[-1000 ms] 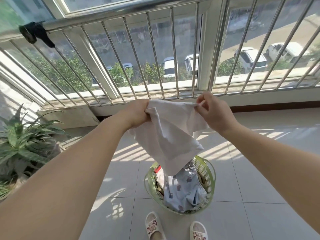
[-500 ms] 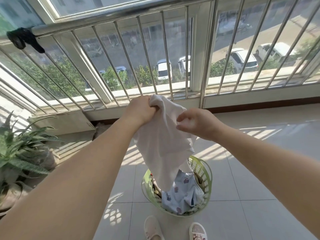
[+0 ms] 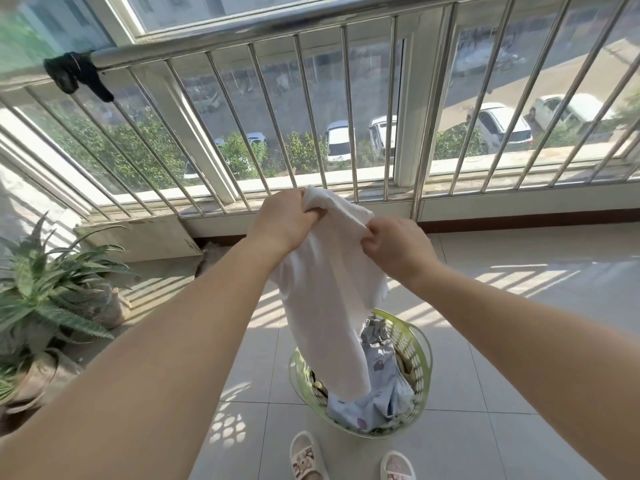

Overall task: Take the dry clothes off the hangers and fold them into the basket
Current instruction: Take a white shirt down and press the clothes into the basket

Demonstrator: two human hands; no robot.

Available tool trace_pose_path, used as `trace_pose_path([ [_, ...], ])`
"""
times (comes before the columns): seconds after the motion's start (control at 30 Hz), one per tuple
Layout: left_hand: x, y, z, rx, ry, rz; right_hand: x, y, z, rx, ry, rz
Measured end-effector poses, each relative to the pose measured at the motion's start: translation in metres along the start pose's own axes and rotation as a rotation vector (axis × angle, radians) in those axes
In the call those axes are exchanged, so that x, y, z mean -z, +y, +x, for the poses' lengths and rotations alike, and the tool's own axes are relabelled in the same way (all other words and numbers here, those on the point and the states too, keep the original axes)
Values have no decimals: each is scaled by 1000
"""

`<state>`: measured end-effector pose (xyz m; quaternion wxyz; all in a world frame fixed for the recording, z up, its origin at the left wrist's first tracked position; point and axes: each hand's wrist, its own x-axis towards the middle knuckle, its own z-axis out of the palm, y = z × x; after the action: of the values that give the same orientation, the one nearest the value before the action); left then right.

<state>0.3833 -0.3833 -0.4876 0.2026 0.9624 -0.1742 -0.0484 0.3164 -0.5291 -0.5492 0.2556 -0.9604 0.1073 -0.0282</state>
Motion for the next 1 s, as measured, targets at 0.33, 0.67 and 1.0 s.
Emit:
trace_pose_path([
  [0.33,0,-30,0,-45,-177,220,27,20,21,146,52,-111],
  [0.67,-39,-46,1,-143,-52,216,10,34,19,104,53,-214],
  [1.0,-92,-80,-40,-300,-232,231,-47,46,-38,-27,-40,-228],
])
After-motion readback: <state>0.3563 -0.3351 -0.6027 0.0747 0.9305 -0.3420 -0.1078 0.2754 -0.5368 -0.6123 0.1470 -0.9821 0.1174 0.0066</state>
